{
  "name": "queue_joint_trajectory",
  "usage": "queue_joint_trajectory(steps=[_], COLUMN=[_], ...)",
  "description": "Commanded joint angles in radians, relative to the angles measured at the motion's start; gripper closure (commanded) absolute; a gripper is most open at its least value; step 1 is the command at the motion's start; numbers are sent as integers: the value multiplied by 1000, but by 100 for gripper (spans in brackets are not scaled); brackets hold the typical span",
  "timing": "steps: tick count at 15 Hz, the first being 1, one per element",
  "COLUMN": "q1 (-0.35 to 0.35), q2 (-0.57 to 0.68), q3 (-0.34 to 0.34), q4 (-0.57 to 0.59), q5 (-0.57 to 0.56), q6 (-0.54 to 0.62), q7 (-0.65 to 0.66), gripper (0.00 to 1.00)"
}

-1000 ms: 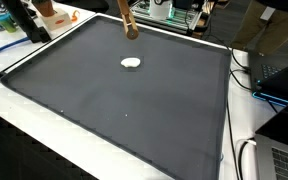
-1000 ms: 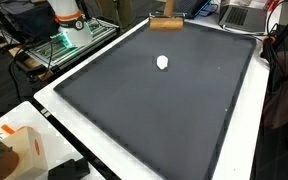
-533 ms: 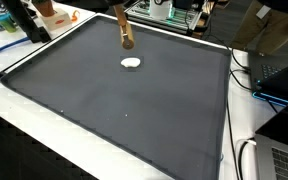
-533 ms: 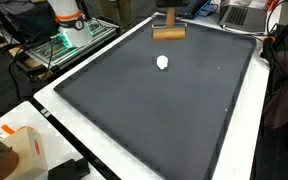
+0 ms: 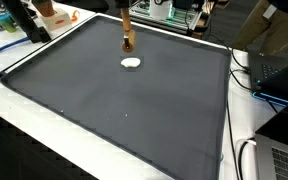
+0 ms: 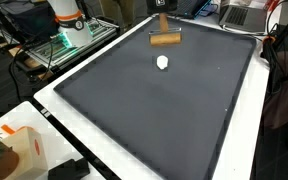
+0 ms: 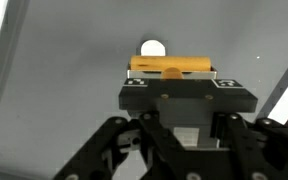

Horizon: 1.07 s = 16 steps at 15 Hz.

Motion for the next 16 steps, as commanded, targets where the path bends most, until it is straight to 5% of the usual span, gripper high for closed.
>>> queue_joint_trajectory(steps=[1, 3, 4, 10, 16], q1=[-19, -20, -21, -35, -6], q2=[-25, -24, -14, -40, 5], q3=[24, 26, 25, 87, 71], q4=[-29, -26, -17, -87, -26], q5=[4, 4, 3, -240, -115], q6=[4, 3, 3, 35, -103], q7=[-3, -3, -4, 224, 83], gripper=[52, 52, 77, 77, 77])
